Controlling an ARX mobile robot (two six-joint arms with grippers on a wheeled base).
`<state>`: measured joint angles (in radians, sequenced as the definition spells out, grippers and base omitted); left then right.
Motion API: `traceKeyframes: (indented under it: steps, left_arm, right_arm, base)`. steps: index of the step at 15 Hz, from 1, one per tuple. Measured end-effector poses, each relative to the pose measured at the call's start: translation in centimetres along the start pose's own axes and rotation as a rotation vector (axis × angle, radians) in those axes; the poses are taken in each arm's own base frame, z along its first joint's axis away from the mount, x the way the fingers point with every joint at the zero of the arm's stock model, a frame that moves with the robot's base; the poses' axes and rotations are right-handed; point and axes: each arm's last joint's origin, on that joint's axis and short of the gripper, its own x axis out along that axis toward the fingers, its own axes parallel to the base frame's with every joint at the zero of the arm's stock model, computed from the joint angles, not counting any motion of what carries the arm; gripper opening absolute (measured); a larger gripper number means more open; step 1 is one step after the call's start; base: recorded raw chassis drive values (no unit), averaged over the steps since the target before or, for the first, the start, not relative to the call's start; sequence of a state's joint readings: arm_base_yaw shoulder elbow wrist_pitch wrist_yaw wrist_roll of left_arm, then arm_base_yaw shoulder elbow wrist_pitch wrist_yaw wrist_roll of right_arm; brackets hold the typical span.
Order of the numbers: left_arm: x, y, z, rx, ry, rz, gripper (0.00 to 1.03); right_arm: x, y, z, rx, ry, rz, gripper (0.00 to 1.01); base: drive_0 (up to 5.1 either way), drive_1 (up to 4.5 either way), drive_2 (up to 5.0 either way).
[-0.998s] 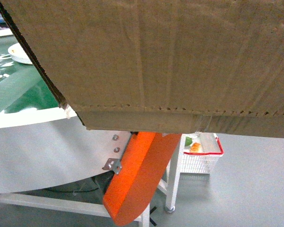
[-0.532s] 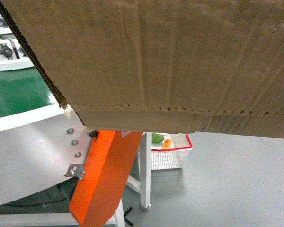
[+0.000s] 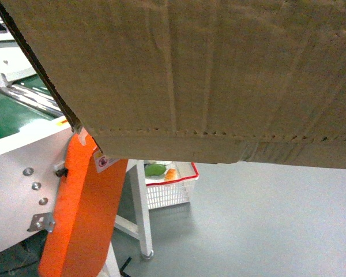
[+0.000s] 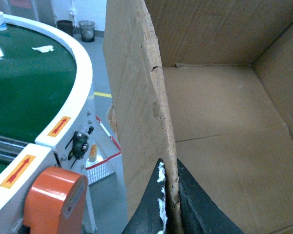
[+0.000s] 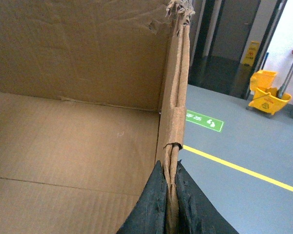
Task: Sort boxes to right shelf from conveyor
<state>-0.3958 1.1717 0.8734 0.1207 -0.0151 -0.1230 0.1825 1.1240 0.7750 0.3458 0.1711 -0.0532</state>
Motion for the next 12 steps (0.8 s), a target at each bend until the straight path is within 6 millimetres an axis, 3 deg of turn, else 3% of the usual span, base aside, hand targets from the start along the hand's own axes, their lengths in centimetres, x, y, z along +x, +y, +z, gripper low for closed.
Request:
traceKeyframes:
  steps: [12]
  left_arm:
    - [0.0, 0.0, 0.0, 0.0, 0.0, 0.0, 0.02]
  right_arm:
    - [0.0, 0.0, 0.0, 0.0, 0.0, 0.0, 0.02]
  base:
    - [-1.6, -1.61, -1.6]
